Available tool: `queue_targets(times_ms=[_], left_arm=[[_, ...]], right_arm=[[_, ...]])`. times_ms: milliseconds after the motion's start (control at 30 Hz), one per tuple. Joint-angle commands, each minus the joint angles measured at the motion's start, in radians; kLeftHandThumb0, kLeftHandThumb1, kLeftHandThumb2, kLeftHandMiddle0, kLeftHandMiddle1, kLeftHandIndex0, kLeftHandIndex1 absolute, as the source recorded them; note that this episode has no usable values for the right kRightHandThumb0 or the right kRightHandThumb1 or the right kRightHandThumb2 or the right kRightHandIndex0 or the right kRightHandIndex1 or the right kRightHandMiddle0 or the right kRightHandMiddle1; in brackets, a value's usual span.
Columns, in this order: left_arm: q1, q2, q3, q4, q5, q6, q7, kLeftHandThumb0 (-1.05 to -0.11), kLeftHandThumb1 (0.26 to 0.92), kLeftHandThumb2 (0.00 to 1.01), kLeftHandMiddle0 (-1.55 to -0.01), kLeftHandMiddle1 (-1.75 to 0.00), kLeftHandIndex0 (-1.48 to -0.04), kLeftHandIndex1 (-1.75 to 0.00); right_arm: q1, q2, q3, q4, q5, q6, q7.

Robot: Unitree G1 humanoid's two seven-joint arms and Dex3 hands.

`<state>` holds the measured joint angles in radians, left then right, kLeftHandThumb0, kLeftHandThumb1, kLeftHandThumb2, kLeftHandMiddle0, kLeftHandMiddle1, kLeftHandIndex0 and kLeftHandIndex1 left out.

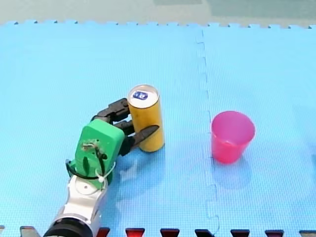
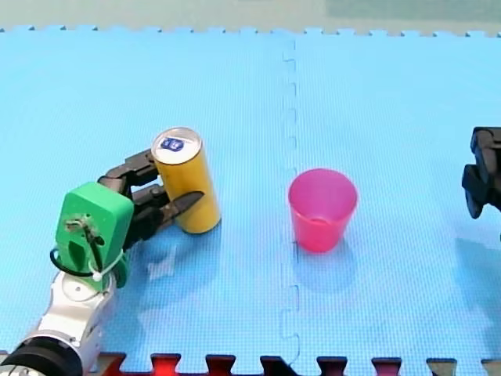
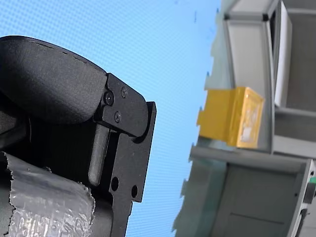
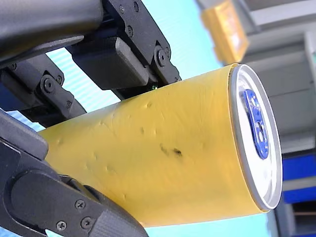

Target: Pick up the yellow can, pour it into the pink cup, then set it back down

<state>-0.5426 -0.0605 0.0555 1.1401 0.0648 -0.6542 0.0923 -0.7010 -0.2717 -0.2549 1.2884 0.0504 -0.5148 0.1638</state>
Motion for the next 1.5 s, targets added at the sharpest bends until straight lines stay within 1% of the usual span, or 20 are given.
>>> queue_targets(times_ms=[0,33,67,100,167,233,300,367,500,567,767,900,1100,1167,1300,1400,1433,1467], left_arm=[[-0.023,0.039,-0.053,-0.025,0.105,-0.085,0.112,-0.369,0.815,0.00,-1.35,-0.02,-1.21,0.00],[-0.029,0.063,-0.090,-0.028,0.176,-0.098,0.183,-0.364,0.815,0.00,-1.35,-0.02,-1.21,0.00],[-0.037,0.085,-0.125,-0.033,0.244,-0.092,0.252,-0.355,0.812,0.00,-1.35,-0.01,-1.21,0.00],[-0.044,0.098,-0.146,-0.039,0.288,-0.077,0.296,-0.349,0.810,0.00,-1.33,0.00,-1.21,0.00],[-0.060,0.111,-0.164,-0.070,0.331,-0.028,0.327,-0.358,0.813,0.00,-1.30,0.00,-1.18,0.00],[-0.067,0.107,-0.165,-0.124,0.351,0.025,0.338,-0.384,0.819,0.00,-1.28,0.00,-1.15,0.00],[-0.070,0.096,-0.172,-0.184,0.384,0.093,0.375,-0.403,0.823,0.00,-1.28,0.00,-1.13,0.00],[-0.072,0.098,-0.188,-0.213,0.425,0.133,0.417,-0.412,0.825,0.00,-1.28,0.00,-1.15,-0.01],[-0.089,0.121,-0.238,-0.197,0.505,0.139,0.495,-0.418,0.826,0.00,-1.30,-0.01,-1.17,-0.01],[-0.097,0.131,-0.261,-0.198,0.537,0.147,0.526,-0.421,0.826,0.00,-1.32,-0.02,-1.17,-0.01],[-0.115,0.153,-0.312,-0.210,0.578,0.187,0.571,-0.439,0.830,0.00,-1.35,-0.03,-1.18,-0.01],[-0.140,0.166,-0.358,-0.187,0.625,0.216,0.628,-0.449,0.834,0.00,-1.37,-0.03,-1.19,-0.01],[-0.177,0.162,-0.402,-0.153,0.642,0.229,0.663,-0.458,0.836,0.00,-1.40,-0.05,-1.20,-0.01],[-0.195,0.156,-0.420,-0.129,0.652,0.234,0.681,-0.460,0.839,0.00,-1.40,-0.05,-1.21,-0.01],[-0.229,0.138,-0.471,-0.086,0.693,0.253,0.737,-0.453,0.839,0.00,-1.42,-0.07,-1.22,-0.01],[-0.260,0.118,-0.519,-0.069,0.736,0.291,0.766,-0.436,0.836,0.00,-1.46,-0.11,-1.23,-0.01],[-0.267,0.110,-0.532,-0.069,0.746,0.302,0.769,-0.433,0.835,0.00,-1.40,-0.28,-1.24,-0.01],[-0.271,0.104,-0.544,-0.069,0.754,0.308,0.771,-0.433,0.835,0.00,-1.25,-0.60,-1.25,-0.01]], right_arm=[[0.000,0.001,-0.002,-0.002,0.002,-0.003,0.000],[-0.001,0.002,-0.001,-0.002,0.002,-0.003,-0.001],[-0.002,0.004,-0.001,-0.002,0.002,-0.002,-0.001],[-0.002,0.005,0.000,-0.002,0.002,-0.001,-0.002],[-0.004,0.006,0.000,-0.003,0.001,0.000,-0.003],[-0.004,0.008,0.001,-0.003,0.001,0.001,-0.004],[-0.005,0.009,0.002,-0.002,0.000,0.002,-0.005],[-0.005,0.012,0.004,-0.002,-0.001,0.003,-0.008],[-0.007,0.017,0.007,-0.002,-0.003,0.002,-0.013],[-0.008,0.020,0.005,-0.002,0.000,0.002,-0.011],[-0.009,0.026,0.003,-0.002,0.003,0.002,-0.006],[-0.008,0.029,0.002,-0.001,0.004,0.002,-0.006],[-0.009,0.032,0.002,0.001,0.003,-0.001,-0.006],[-0.009,0.033,0.002,0.001,0.003,-0.001,-0.006],[-0.010,0.034,0.001,0.002,0.003,-0.001,-0.005],[-0.011,0.034,0.002,0.004,0.001,-0.001,-0.006],[-0.011,0.034,0.002,0.004,0.000,-0.001,-0.007],[-0.012,0.035,0.003,0.004,0.000,-0.002,-0.007]])
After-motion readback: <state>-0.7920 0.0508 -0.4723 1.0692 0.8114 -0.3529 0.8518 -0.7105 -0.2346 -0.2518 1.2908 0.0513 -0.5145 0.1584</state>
